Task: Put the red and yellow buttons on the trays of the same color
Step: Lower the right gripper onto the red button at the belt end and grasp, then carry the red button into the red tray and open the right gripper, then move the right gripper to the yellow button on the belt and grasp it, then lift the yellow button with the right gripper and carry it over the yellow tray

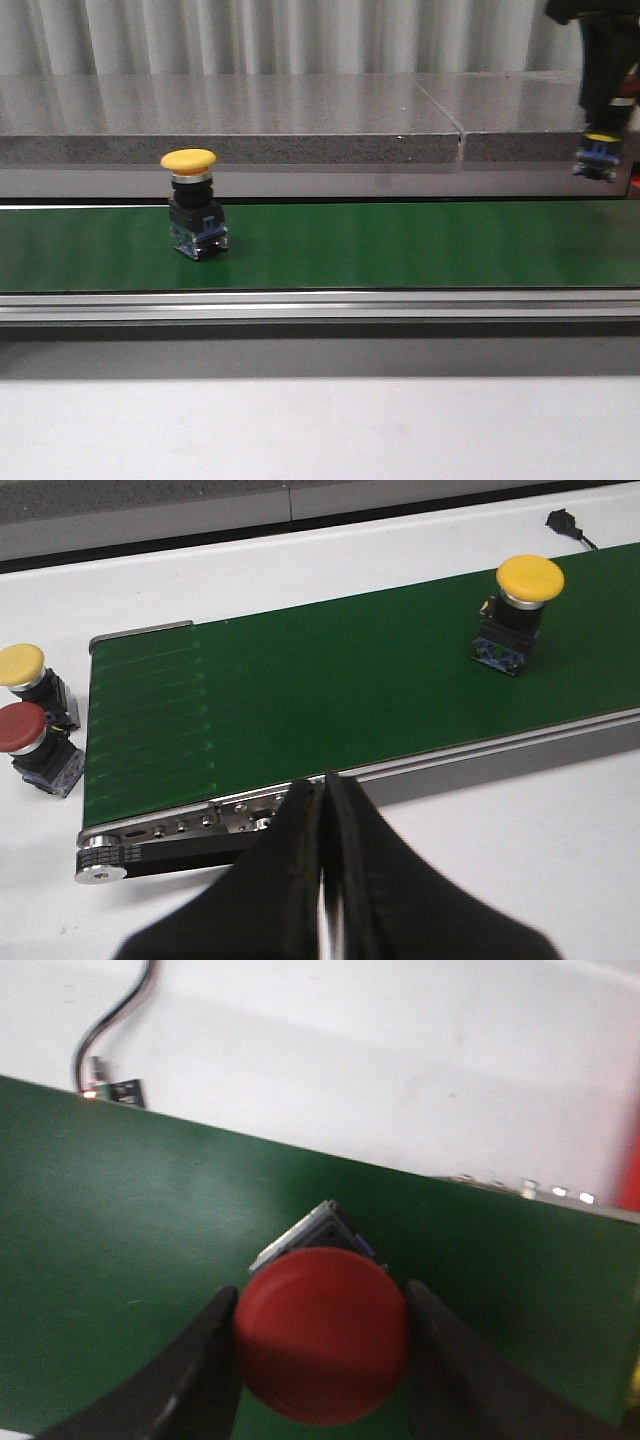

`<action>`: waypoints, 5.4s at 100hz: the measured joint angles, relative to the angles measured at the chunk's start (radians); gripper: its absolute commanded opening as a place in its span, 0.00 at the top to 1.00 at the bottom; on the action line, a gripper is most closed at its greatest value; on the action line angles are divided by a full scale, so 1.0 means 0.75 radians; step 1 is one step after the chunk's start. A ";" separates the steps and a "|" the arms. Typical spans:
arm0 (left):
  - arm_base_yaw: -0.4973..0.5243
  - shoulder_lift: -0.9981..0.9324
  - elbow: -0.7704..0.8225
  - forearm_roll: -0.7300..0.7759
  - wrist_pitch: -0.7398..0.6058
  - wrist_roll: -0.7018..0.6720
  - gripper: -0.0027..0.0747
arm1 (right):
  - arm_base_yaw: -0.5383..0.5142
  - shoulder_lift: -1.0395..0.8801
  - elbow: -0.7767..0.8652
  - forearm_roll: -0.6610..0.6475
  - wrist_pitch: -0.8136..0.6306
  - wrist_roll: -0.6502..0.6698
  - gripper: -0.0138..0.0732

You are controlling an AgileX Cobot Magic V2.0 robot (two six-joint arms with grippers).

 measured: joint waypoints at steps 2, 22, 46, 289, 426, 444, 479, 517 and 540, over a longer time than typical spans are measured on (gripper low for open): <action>0.000 0.000 0.000 0.000 0.000 0.000 0.99 | -0.025 0.000 0.000 0.000 0.003 0.000 0.74; 0.000 0.000 0.000 0.000 0.000 0.000 0.99 | -0.239 0.000 0.000 -0.010 0.010 0.003 0.74; 0.000 0.000 0.000 0.000 0.000 0.000 0.99 | -0.438 0.000 0.000 -0.010 -0.011 0.015 0.74; 0.000 0.000 0.000 -0.002 -0.005 0.000 0.99 | -0.439 -0.369 0.362 0.143 -0.282 0.078 0.23; 0.000 0.000 0.000 -0.002 -0.005 0.000 0.99 | 0.215 -0.138 0.136 0.167 0.133 -0.296 0.11; 0.000 0.000 0.000 -0.002 -0.005 0.000 0.99 | 0.219 -0.024 0.077 0.167 0.155 -0.419 0.11; 0.000 0.000 0.000 -0.002 -0.005 0.000 0.99 | 0.219 0.140 0.006 0.167 0.116 -0.526 0.13; 0.000 0.000 0.000 -0.002 -0.005 0.000 0.99 | 0.219 0.151 0.001 0.167 0.121 -0.529 0.68; 0.000 0.000 0.000 -0.002 -0.005 0.000 0.99 | 0.219 0.151 0.001 0.165 0.121 -0.486 0.70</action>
